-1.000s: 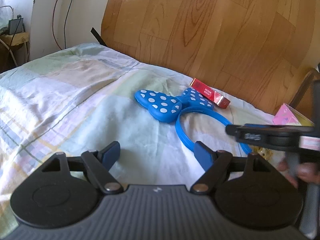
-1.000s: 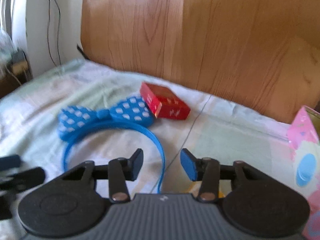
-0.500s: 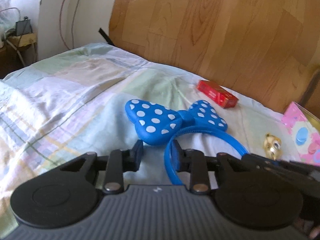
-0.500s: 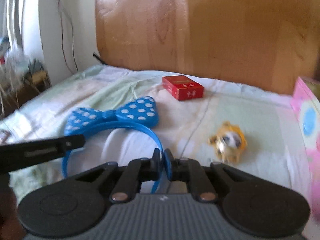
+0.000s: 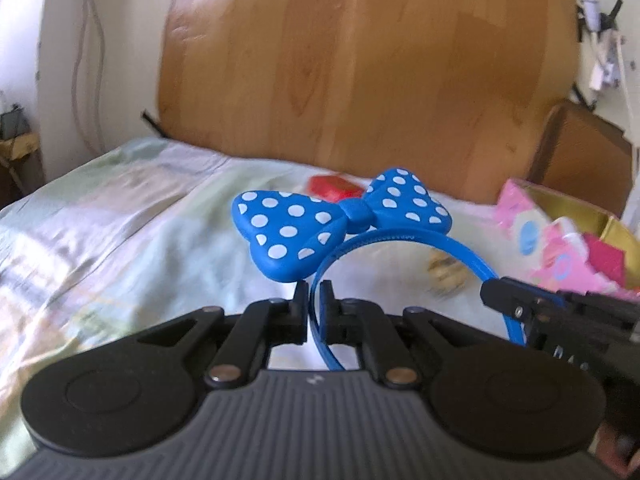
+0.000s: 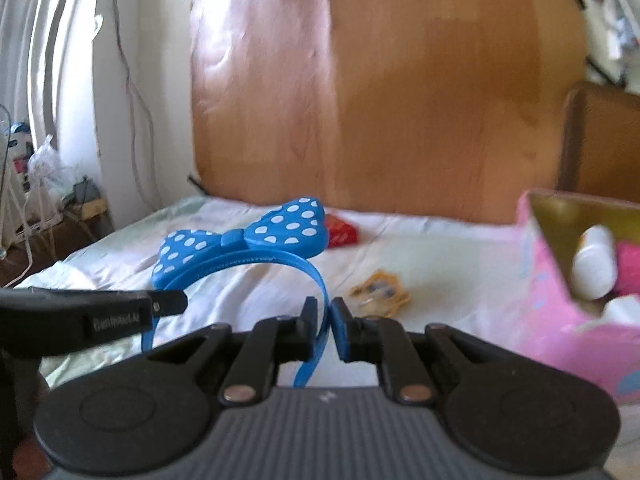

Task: Organize rigid objects
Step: 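Carry the blue bow headband into the pink tin and open both tools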

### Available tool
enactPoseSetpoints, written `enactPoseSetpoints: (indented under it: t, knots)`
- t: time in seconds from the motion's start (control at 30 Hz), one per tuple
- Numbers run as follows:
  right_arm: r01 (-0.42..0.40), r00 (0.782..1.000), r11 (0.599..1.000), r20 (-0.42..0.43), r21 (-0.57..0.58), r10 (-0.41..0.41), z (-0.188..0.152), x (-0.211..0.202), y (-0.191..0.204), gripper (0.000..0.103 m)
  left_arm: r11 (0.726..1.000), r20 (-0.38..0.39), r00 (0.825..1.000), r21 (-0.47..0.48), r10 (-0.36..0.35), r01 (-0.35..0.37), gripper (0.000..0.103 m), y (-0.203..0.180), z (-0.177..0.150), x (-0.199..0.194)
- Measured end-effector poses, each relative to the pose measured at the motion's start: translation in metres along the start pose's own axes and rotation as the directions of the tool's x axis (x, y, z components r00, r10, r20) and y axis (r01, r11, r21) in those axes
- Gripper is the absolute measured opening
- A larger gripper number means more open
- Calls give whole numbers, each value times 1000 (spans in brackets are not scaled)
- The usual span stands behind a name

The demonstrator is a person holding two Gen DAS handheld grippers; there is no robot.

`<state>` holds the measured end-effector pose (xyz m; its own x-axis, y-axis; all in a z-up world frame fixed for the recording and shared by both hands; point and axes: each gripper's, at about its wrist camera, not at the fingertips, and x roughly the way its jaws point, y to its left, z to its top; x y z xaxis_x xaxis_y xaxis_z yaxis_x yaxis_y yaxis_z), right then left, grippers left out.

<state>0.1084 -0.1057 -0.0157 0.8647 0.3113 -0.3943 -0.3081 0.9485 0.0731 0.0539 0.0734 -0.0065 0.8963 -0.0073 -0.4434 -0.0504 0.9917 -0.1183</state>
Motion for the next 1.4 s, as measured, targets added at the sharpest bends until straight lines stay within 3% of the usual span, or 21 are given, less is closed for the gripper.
enactPoseSetpoints:
  t: [0.2, 0.33, 0.47, 0.63, 0.77, 0.83, 0.87, 1.1, 1.4]
  knots:
    - [113, 989, 990, 86, 89, -121, 9, -30, -61, 9, 987, 60, 993, 128, -101, 93, 7, -75, 27, 3]
    - [230, 957, 961, 142, 155, -252, 14, -56, -114, 9, 959, 42, 977, 205, -211, 198, 7, -141, 40, 21]
    - [311, 926, 922, 145, 232, -349, 14, -72, -174, 9, 925, -3, 956, 252, -292, 284, 7, -204, 46, 40]
    - [362, 911, 888, 94, 285, -402, 9, -67, -228, 10, 904, -81, 950, 293, -302, 312, 9, -263, 42, 68]
    - [381, 904, 863, 62, 333, -423, 2, -54, -257, 18, 890, -200, 943, 324, -267, 321, 25, -296, 36, 94]
    - [363, 907, 853, 68, 375, -416, -7, -55, -266, 29, 897, -210, 950, 335, -229, 290, 47, -300, 32, 95]
    - [352, 909, 849, 74, 394, -411, -12, -58, -269, 30, 897, -200, 953, 337, -229, 287, 49, -299, 31, 92]
    - [307, 909, 860, 143, 407, -392, -11, -76, -259, 31, 921, -164, 964, 298, -210, 251, 50, -273, 32, 64]
    - [208, 934, 878, 180, 432, -309, -18, -109, -216, 34, 925, -124, 972, 303, -199, 228, 50, -234, 29, 28]
